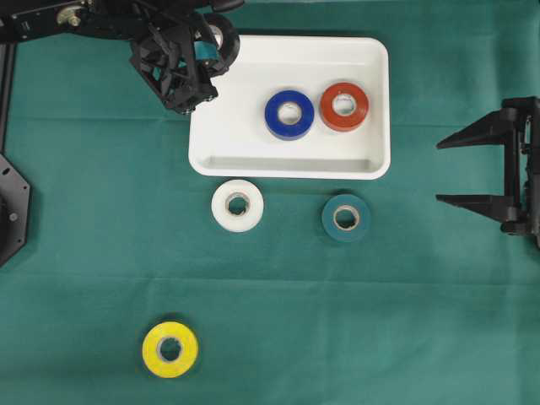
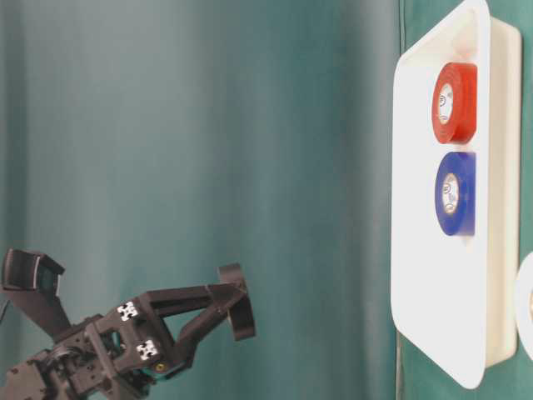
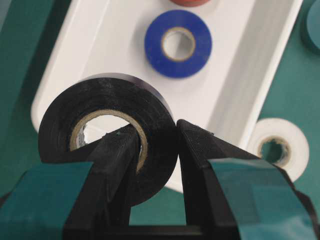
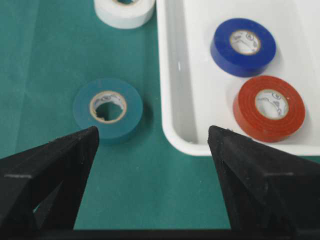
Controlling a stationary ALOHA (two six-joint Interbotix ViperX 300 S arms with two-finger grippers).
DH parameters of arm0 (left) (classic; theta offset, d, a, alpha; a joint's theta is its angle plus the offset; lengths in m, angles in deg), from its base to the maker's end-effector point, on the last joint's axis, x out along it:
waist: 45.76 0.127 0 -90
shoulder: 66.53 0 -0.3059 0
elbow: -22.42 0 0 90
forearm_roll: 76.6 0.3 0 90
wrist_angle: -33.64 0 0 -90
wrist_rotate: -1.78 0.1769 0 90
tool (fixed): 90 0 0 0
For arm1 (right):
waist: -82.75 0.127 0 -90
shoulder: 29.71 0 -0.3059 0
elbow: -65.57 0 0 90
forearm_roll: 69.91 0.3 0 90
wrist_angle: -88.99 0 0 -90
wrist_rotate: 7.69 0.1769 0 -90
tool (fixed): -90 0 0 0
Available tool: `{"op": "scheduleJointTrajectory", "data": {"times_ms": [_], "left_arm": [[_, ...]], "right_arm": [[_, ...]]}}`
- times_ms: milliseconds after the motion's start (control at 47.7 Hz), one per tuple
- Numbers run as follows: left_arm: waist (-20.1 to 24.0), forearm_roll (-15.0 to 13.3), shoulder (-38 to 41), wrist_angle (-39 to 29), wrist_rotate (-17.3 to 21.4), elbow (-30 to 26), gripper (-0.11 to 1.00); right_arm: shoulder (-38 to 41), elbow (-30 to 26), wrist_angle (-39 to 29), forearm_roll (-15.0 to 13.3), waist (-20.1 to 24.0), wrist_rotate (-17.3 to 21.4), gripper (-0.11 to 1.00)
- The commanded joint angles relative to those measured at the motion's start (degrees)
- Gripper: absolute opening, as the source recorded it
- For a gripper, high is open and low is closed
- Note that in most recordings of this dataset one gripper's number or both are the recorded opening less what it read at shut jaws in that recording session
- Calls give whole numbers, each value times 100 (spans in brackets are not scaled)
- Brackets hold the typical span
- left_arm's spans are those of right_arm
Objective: Pick up the tape from a random location and place it into the white case.
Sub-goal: 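Lower the black tape into the tray left of the blue tape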
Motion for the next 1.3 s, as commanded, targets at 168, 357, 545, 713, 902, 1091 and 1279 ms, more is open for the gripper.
{"op": "scheduleJointTrajectory", "data": {"times_ms": [168,357,545,713,902,1091,1279], "left_arm": [[-18,-18,141,571,-123,334,19],[-18,-18,448,1020,-158,554,19],[-18,-18,888,1336,-193,659,19],[-9,-18,1107,1608,-202,677,19],[-18,-18,1318,1819,-202,703,19],[-18,-26,1564,1942,-202,782,19],[-18,-26,1740,2171,-202,896,19]], "right_arm": [[26,-105,35,-9,-18,-9,84],[35,-105,35,-9,-18,-9,84],[35,-97,35,-9,-18,-9,84],[44,-97,35,-9,-18,-9,84],[53,-97,26,-9,-18,-9,84],[53,-97,26,-9,-18,-9,84],[53,-97,26,-9,-18,-9,84]]}}
